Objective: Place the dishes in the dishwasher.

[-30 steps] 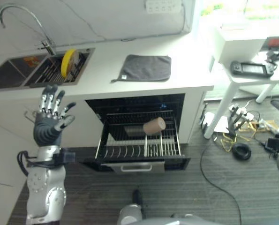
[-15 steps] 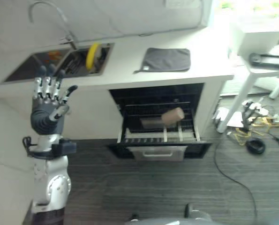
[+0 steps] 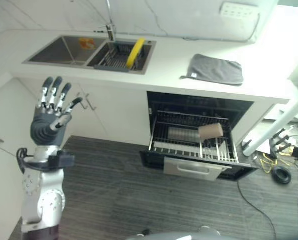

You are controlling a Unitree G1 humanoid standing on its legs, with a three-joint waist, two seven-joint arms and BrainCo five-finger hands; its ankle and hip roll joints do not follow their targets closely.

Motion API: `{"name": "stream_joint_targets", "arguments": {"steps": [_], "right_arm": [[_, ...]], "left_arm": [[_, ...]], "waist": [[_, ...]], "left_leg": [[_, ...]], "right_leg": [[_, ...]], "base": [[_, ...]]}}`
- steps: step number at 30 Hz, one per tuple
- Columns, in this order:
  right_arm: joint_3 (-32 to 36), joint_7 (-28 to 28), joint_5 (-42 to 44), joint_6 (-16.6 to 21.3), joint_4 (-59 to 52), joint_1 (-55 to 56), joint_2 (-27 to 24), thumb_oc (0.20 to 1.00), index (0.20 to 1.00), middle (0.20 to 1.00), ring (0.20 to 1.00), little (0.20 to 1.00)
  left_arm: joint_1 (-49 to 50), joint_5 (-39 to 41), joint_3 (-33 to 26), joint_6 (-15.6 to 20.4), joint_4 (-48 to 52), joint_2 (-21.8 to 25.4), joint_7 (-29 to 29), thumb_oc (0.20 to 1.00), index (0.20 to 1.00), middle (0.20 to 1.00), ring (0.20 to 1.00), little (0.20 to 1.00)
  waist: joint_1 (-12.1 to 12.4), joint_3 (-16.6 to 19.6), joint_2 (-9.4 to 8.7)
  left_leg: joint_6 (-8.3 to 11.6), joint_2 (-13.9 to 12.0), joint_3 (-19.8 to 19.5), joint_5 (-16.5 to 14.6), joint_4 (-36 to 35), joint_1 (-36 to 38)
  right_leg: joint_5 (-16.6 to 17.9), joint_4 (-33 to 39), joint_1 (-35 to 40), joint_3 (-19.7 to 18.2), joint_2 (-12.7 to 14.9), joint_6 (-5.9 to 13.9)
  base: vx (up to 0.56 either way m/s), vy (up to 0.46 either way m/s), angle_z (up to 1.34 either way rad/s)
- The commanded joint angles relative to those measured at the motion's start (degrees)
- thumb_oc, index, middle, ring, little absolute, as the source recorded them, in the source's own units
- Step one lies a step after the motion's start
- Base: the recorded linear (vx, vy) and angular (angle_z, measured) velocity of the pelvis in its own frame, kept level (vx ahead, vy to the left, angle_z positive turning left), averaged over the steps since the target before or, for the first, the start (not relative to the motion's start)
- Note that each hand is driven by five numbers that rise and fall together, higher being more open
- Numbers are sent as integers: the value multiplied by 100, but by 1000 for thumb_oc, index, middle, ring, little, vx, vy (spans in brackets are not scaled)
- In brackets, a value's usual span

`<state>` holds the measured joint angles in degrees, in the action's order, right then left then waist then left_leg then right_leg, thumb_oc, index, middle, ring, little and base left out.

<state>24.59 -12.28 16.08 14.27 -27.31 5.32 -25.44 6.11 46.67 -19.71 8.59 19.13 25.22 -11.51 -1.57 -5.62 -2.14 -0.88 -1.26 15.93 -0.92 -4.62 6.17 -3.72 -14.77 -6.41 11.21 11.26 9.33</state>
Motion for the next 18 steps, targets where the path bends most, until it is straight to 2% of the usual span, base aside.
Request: {"name": "stream_joint_targets", "arguments": {"steps": [1, 3, 5, 8, 10, 12, 13, 15, 16, 18], "right_arm": [[80, -83, 311, 303, -196, -157, -201, 1000, 1000, 1000, 1000, 1000], [29, -171, 360, 261, -203, -88, -193, 1000, 1000, 1000, 1000, 1000], [54, -185, 565, 250, -221, 31, -195, 1000, 1000, 1000, 1000, 1000], [130, -246, 675, 208, -170, 63, -315, 1000, 1000, 1000, 1000, 1000], [194, -180, 748, 125, -159, 15, -398, 1000, 1000, 1000, 1000, 1000], [167, -153, 716, -61, -203, -156, -469, 1000, 1000, 1000, 1000, 1000], [139, -156, 689, -105, -206, -218, -507, 1000, 1000, 1000, 1000, 1000], [75, -219, 660, 0, -164, -323, -621, 1000, 1000, 1000, 1000, 1000], [37, -243, 609, 76, -142, -379, -610, 1000, 1000, 1000, 1000, 1000], [116, -286, 685, 161, -129, -286, -578, 1000, 1000, 1000, 1000, 1000]], "left_arm": [[-278, 80, 74, 256, 324, 305, -43, 1000, 1000, 1000, 1000, 1000], [-224, 33, 117, 303, 308, 258, 2, 1000, 1000, 1000, 1000, 1000], [-98, 31, 61, 289, 313, 211, -54, 1000, 1000, 1000, 1000, 1000], [-50, 9, 55, 247, 384, 217, -75, 1000, 1000, 1000, 1000, 1000], [-16, 121, 7, 160, 484, 214, -46, 1000, 1000, 1000, 1000, 1000], [-7, 171, -35, 141, 563, 206, -28, 1000, 1000, 1000, 1000, 1000], [19, 181, -33, 206, 594, 205, -8, 1000, 1000, 1000, 1000, 1000], [14, 179, 21, 445, 649, 208, 88, 1000, 1000, 1000, 1000, 1000], [-52, 123, 71, 501, 641, 180, 155, 1000, 1000, 1000, 1000, 1000], [-151, 269, 166, 499, 539, 192, 210, 1000, 1000, 1000, 1000, 1000]], "waist": [[-134, -75, 26], [-156, -79, 46], [-156, -75, 55], [-133, -272, -25], [-129, -334, 19], [-127, -314, 33], [-108, -292, 51], [-92, -225, 136], [-112, -172, 199], [-214, -65, 259]], "left_leg": [[-122, 104, -692, -515, -38, 66], [-133, 118, -759, -475, -38, 137], [-66, 140, -700, -445, 138, 160], [212, 114, -529, -557, 1696, -539], [408, -97, -568, -349, 2090, -881], [491, -398, -540, -313, 1603, -863], [489, -452, -563, -310, 1276, -776], [524, -554, -785, -142, 479, -571], [536, -575, -769, -81, 118, -455], [598, -683, -665, -28, -38, -398]], "right_leg": [[-87, 731, 679, -56, -819, -431], [-175, 945, 828, -319, -934, -516], [-212, 1110, 947, -363, -974, -595], [-121, 1306, 1124, -328, -770, -741], [-69, 1441, 1196, -318, -759, -763], [41, 1727, 1226, -355, -680, -682], [97, 1846, 1225, -362, -641, -634], [155, 1977, 1070, -517, -583, -533], [140, 1977, 1003, -505, -578, -502], [157, 1977, 996, -448, -560, -449]], "base": [[99, -332, 8], [101, -276, 15], [82, -260, -3], [-3, -163, 3], [-11, -25, 0], [7, 115, 0], [22, 194, -10], [-40, 275, -38], [-69, 292, -66], [-11, 218, -59]]}}
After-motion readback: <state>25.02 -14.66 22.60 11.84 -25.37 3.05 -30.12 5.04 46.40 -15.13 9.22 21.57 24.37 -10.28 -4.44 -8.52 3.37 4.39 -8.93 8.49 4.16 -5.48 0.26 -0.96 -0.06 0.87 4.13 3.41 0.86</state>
